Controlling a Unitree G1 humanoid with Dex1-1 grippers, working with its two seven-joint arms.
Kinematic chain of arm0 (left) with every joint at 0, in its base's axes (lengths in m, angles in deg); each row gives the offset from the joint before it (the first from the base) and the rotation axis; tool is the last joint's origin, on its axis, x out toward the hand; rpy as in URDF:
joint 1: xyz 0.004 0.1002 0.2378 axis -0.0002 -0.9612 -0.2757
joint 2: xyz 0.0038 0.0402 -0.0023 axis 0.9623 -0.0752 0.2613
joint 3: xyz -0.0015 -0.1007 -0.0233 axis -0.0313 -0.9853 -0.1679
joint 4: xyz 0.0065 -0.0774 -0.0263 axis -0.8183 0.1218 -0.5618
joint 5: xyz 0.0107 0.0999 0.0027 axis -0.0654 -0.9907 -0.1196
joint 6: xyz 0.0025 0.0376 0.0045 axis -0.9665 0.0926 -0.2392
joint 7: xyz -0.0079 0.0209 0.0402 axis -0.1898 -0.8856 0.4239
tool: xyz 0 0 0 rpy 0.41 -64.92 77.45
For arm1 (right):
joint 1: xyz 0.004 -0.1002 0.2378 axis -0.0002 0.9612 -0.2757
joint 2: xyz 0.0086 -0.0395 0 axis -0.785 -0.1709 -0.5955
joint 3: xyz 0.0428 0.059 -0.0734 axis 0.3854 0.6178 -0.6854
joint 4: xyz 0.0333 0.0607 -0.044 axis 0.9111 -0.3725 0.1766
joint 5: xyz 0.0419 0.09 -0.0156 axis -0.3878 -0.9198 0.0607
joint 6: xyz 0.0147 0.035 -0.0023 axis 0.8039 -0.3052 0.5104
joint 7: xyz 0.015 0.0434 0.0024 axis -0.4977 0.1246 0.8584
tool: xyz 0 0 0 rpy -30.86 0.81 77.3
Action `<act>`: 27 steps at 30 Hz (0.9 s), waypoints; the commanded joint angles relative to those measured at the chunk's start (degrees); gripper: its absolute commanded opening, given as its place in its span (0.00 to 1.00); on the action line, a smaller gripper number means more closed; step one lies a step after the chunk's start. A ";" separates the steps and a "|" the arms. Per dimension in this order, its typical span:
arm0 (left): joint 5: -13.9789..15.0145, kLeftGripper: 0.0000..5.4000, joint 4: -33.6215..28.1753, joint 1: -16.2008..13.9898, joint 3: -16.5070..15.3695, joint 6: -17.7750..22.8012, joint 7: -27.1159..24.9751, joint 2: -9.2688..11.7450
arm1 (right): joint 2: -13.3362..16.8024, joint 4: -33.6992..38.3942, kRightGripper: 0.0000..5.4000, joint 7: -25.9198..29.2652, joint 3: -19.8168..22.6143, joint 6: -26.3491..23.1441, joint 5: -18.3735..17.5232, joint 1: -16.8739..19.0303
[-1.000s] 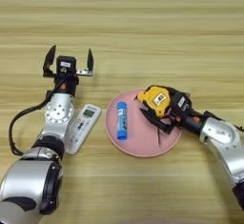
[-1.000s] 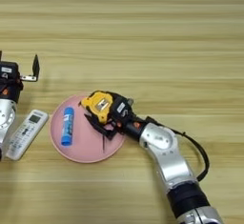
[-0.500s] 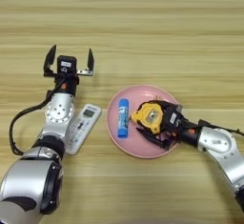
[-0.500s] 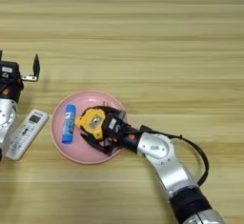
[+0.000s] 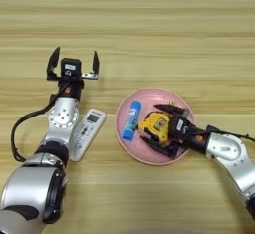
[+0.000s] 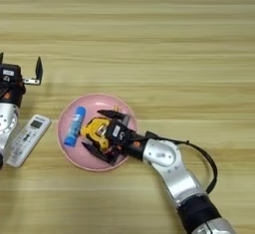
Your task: Move the objects on the table
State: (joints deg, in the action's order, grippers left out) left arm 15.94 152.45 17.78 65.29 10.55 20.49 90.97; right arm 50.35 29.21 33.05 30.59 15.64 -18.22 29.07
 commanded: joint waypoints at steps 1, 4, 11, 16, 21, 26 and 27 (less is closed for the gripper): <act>-0.71 1.00 0.43 1.05 0.44 0.70 0.30 0.17 | 0.04 0.26 0.99 0.96 0.18 -0.09 -1.26 -0.09; -0.75 1.00 0.44 1.04 0.47 0.71 0.35 0.14 | 0.05 0.33 0.99 0.75 0.35 -0.06 -1.78 -0.24; -0.88 1.00 0.42 1.00 0.55 0.67 0.52 0.08 | -0.76 1.85 0.99 0.89 2.36 0.04 -5.71 -0.45; -0.90 1.00 0.48 0.98 0.60 0.68 0.53 0.13 | -1.63 4.15 0.99 0.98 5.65 -0.70 -10.98 -0.87; -0.84 1.00 0.64 1.04 0.56 0.75 0.45 0.23 | -2.20 4.93 0.99 0.51 10.21 -1.29 -16.12 -2.03; -0.74 1.00 0.76 1.03 0.47 0.82 0.24 0.38 | -2.47 1.71 0.99 0.13 15.55 -1.41 -20.49 -4.31; -0.72 1.00 0.77 1.01 0.47 0.82 0.18 0.41 | -2.68 0.41 0.99 0.00 17.03 -1.24 -21.67 -5.05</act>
State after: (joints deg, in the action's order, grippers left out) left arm 15.76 152.54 17.81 65.40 10.65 20.93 90.91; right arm 47.96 32.03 33.15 44.62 15.20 -37.29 26.21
